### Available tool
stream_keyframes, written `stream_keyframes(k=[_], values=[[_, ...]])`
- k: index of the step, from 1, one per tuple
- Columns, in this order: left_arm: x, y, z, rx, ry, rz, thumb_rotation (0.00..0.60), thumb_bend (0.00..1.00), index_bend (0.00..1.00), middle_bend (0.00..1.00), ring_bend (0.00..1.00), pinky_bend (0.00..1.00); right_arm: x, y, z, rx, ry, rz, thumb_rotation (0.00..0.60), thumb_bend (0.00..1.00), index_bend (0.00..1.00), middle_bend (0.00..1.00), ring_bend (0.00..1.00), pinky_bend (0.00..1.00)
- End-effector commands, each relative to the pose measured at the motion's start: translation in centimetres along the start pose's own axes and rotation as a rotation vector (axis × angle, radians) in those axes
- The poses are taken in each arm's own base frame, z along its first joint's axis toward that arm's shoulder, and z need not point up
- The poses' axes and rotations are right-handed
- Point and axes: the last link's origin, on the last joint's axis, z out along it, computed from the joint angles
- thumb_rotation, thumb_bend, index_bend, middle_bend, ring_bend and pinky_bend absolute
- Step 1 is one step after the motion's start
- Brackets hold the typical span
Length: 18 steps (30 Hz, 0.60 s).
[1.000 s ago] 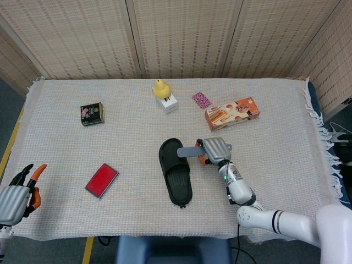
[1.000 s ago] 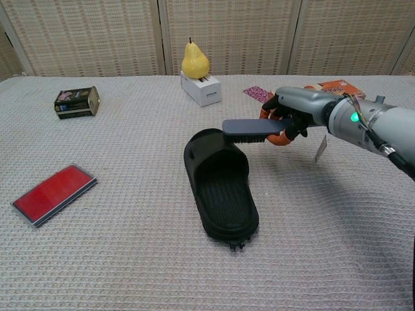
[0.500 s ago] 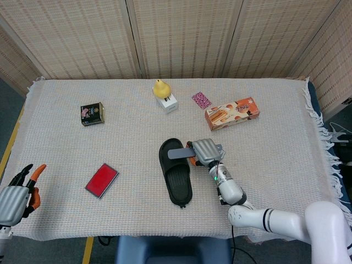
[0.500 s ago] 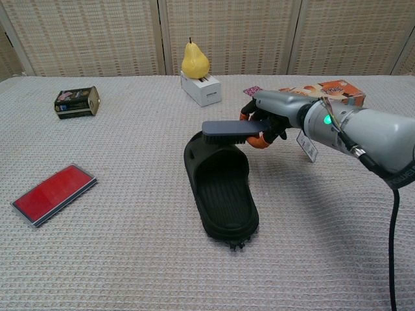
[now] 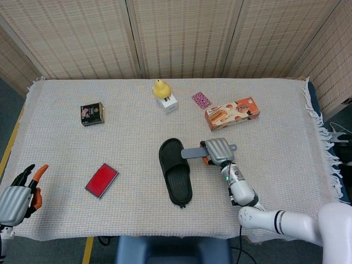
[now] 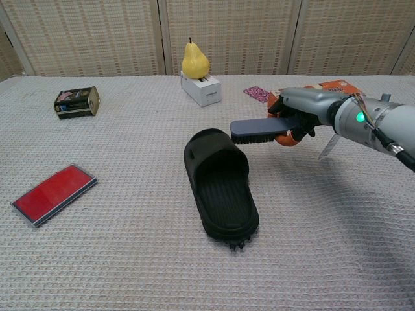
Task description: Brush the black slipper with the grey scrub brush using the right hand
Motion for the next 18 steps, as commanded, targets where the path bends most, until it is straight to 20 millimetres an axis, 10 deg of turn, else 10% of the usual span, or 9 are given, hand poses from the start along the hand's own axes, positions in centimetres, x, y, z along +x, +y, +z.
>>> stream_keyframes(k=[1, 18], values=[[0.0, 0.0, 0.1, 0.000, -0.003, 0.000, 0.600, 0.44, 0.00, 0.00, 0.00, 0.17, 0.0, -0.5, 0.0, 0.014, -0.003, 0.004, 0.600, 0.40, 0.83, 0.57, 0.51, 0.67], [0.2, -0.3, -0.1, 0.009, 0.002, -0.004, 0.600, 0.44, 0.00, 0.00, 0.00, 0.18, -1.0, -3.6, 1.4, 0.066, -0.030, -0.008, 0.600, 0.40, 0.83, 0.57, 0.51, 0.67]])
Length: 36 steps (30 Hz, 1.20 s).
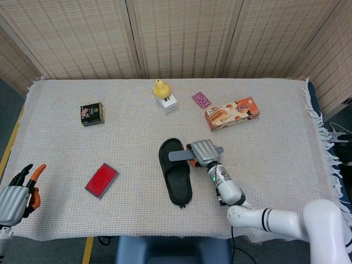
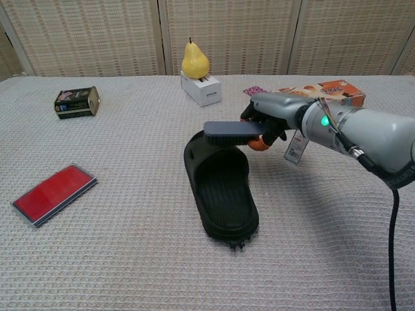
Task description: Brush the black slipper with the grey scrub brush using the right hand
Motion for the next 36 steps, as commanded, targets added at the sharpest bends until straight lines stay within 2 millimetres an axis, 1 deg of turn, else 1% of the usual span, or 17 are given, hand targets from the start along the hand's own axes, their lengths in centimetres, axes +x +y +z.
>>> stream_keyframes(k=[1, 4, 9, 13, 15, 16, 19, 21, 23, 27, 31, 36], values=[[0.0, 0.0, 0.0, -0.001, -0.001, -0.001, 0.600, 0.44, 0.00, 0.00, 0.00, 0.18, -0.1, 0.4, -0.1, -0.007, -0.004, -0.010, 0.600, 0.40, 0.83, 0.57, 0.51, 0.67], [0.0, 0.1, -0.1, -0.005, 0.002, 0.000, 0.600, 0.44, 0.00, 0.00, 0.00, 0.18, -0.3, 1.4, -0.7, -0.026, -0.007, -0.046, 0.600, 0.40, 0.83, 0.57, 0.51, 0.67], [0.0, 0.2, -0.2, -0.011, 0.000, 0.003, 0.600, 0.44, 0.00, 0.00, 0.00, 0.18, 0.1, 3.8, -2.5, -0.067, 0.000, -0.091, 0.600, 0.40, 0.83, 0.57, 0.51, 0.67], [0.0, 0.3, -0.3, -0.013, 0.003, 0.006, 0.600, 0.44, 0.00, 0.00, 0.00, 0.18, 1.4, 5.4, -4.6, -0.081, 0.038, -0.079, 0.600, 0.40, 0.83, 0.57, 0.51, 0.67], [-0.1, 0.4, -0.2, -0.015, 0.003, 0.011, 0.600, 0.44, 0.00, 0.00, 0.00, 0.18, 2.0, 6.2, -6.0, -0.082, 0.057, -0.077, 0.600, 0.40, 0.83, 0.57, 0.51, 0.67], [-0.1, 0.5, -0.3, -0.017, 0.004, 0.013, 0.600, 0.44, 0.00, 0.00, 0.00, 0.18, 2.2, 6.8, -6.9, -0.085, 0.062, -0.087, 0.600, 0.40, 0.83, 0.57, 0.51, 0.67], [-0.2, 0.7, -0.2, -0.021, 0.002, 0.016, 0.600, 0.44, 0.00, 0.00, 0.00, 0.17, 2.2, 8.3, -8.7, -0.107, 0.051, -0.122, 0.600, 0.40, 0.83, 0.57, 0.51, 0.67], [-0.4, 0.7, -0.1, -0.019, -0.004, 0.018, 0.600, 0.44, 0.00, 0.00, 0.00, 0.17, 1.7, 9.3, -9.5, -0.127, 0.041, -0.140, 0.600, 0.40, 0.83, 0.57, 0.51, 0.67], [-0.5, 0.7, 0.0, -0.020, -0.010, 0.021, 0.600, 0.44, 0.00, 0.00, 0.00, 0.17, 0.8, 10.0, -9.8, -0.134, 0.032, -0.143, 0.600, 0.40, 0.82, 0.57, 0.51, 0.67], [-0.7, 0.9, 0.1, -0.028, -0.014, 0.025, 0.600, 0.44, 0.00, 0.00, 0.00, 0.17, -1.8, 11.0, -9.3, -0.120, 0.046, -0.117, 0.600, 0.40, 0.78, 0.57, 0.51, 0.67], [-0.7, 1.0, 0.2, -0.028, -0.016, 0.026, 0.600, 0.44, 0.00, 0.00, 0.00, 0.16, -4.4, 12.0, -8.5, -0.116, 0.034, -0.098, 0.600, 0.40, 0.77, 0.57, 0.51, 0.67], [-0.8, 1.0, 0.1, -0.030, -0.021, 0.029, 0.600, 0.44, 0.00, 0.00, 0.00, 0.16, -6.0, 12.5, -8.0, -0.114, 0.001, -0.133, 0.600, 0.40, 0.76, 0.57, 0.51, 0.67]])
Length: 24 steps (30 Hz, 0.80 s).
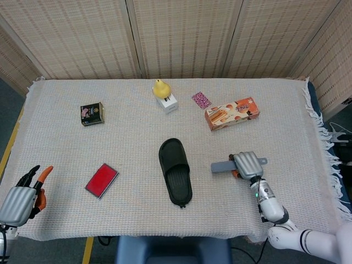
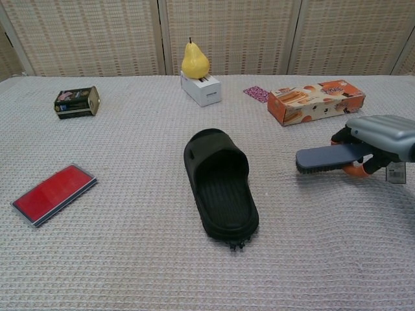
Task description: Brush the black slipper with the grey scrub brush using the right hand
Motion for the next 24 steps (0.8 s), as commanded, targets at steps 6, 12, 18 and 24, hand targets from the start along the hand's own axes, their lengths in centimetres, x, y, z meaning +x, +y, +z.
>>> stream_keyframes(k=[6, 12, 18, 24], values=[[-0.1, 0.0, -0.1, 0.002, -0.004, 0.000, 0.600, 0.44, 0.00, 0.00, 0.00, 0.16, -2.5, -0.2, -0.2, 0.031, -0.080, -0.038, 0.600, 0.40, 0.22, 0.27, 0.35, 0.58], [-0.1, 0.0, -0.2, 0.000, -0.008, -0.001, 0.600, 0.44, 0.00, 0.00, 0.00, 0.17, -0.8, 0.5, -1.5, 0.003, -0.012, -0.107, 0.600, 0.30, 0.00, 0.05, 0.13, 0.41], [-0.2, 0.2, -0.3, -0.008, -0.011, 0.000, 0.600, 0.44, 0.00, 0.00, 0.00, 0.17, 1.0, 1.0, -3.6, -0.053, 0.016, -0.170, 0.600, 0.20, 0.00, 0.01, 0.07, 0.34], [0.0, 0.2, -0.5, -0.007, -0.002, 0.000, 0.600, 0.44, 0.00, 0.00, 0.00, 0.17, 3.1, 1.6, -7.4, -0.072, 0.073, -0.166, 0.600, 0.17, 0.00, 0.00, 0.02, 0.26]])
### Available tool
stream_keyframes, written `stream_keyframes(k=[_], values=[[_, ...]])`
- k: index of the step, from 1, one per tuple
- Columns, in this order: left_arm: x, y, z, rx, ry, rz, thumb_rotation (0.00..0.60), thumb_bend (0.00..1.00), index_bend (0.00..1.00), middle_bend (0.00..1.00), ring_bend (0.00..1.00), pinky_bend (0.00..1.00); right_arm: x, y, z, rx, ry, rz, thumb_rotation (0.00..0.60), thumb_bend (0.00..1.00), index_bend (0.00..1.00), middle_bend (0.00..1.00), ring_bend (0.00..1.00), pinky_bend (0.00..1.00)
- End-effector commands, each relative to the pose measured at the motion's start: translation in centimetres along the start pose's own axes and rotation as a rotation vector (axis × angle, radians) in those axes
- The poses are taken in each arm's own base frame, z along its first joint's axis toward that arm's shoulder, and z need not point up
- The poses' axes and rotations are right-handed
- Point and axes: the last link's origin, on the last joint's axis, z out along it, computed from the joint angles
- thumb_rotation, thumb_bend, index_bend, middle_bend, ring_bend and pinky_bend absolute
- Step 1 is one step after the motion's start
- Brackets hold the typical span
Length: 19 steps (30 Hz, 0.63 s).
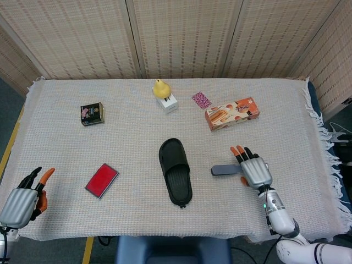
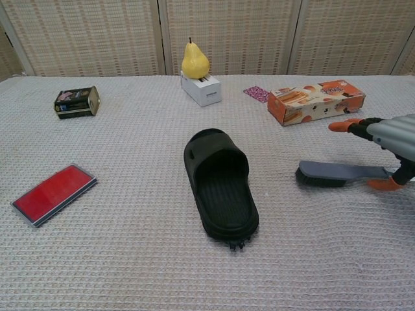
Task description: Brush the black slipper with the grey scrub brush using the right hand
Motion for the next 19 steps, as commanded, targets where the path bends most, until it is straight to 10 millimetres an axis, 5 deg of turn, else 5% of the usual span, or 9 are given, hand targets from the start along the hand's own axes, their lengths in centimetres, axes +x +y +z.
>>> stream_keyframes(k=[1, 9, 19], values=[[0.2, -0.1, -0.2, 0.003, 0.008, 0.001, 0.600, 0.44, 0.00, 0.00, 0.00, 0.17, 1.7, 1.5, -3.5, -0.039, 0.074, 0.002, 0.600, 0.17, 0.00, 0.00, 0.01, 0.24], [0.4, -0.2, -0.5, 0.006, 0.049, 0.010, 0.600, 0.44, 0.00, 0.00, 0.00, 0.17, 2.1, 4.1, -14.4, -0.083, 0.414, 0.078, 0.600, 0.16, 0.00, 0.00, 0.00, 0.00], [0.3, 0.1, -0.6, 0.014, 0.062, 0.027, 0.600, 0.44, 0.00, 0.00, 0.00, 0.17, 1.3, 6.5, -16.7, -0.151, 0.445, 0.122, 0.600, 0.16, 0.00, 0.00, 0.00, 0.00]])
